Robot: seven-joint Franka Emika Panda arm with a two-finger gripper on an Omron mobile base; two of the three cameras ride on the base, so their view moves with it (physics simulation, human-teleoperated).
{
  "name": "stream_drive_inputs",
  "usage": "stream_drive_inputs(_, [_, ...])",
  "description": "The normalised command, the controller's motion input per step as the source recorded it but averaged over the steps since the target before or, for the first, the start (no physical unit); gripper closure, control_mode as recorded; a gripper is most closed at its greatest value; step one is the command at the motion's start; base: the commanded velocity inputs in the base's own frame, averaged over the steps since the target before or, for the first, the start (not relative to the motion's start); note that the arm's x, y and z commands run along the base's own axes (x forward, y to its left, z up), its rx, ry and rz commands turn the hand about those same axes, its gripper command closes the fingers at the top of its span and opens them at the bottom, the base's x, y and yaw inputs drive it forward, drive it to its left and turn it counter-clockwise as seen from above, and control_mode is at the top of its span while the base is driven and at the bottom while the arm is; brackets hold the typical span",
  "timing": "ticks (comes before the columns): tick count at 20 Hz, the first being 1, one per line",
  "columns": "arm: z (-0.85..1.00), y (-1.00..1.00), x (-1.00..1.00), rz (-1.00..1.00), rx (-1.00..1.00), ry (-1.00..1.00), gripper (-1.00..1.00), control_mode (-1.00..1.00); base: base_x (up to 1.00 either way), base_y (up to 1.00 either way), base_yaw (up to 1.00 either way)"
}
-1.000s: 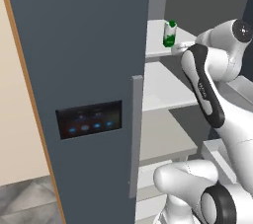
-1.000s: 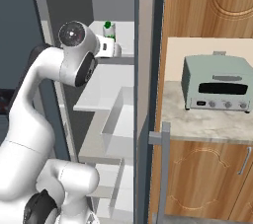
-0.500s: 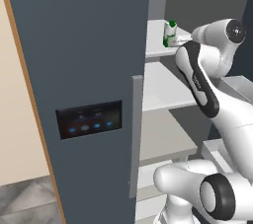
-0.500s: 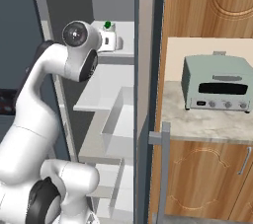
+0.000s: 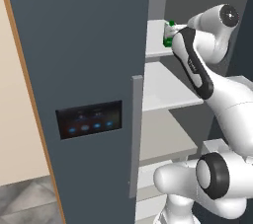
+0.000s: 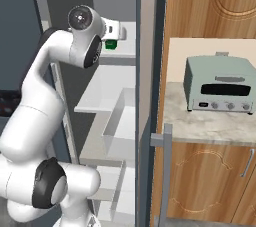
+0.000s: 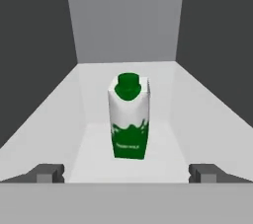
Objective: Take a sugar cube from the saucer and place it inside the coffee. Then, grab milk from the fridge and place it next to the coffee on the counter to sweeten the coffee.
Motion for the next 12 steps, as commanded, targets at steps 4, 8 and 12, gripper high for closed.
stream_drive_inputs(4, [0.00, 0.00, 0.44, 0.00, 0.00, 0.04, -1.00, -1.00, 0.00, 0.00, 0.00])
stream_drive_inputs(8, [-0.07, 0.00, 0.37, 0.00, 0.00, 0.00, -1.00, -1.00, 0.00, 0.00, 0.00])
stream_drive_inputs(12, [-0.10, 0.00, 0.33, 0.01, 0.00, 0.00, -1.00, -1.00, 0.00, 0.00, 0.00])
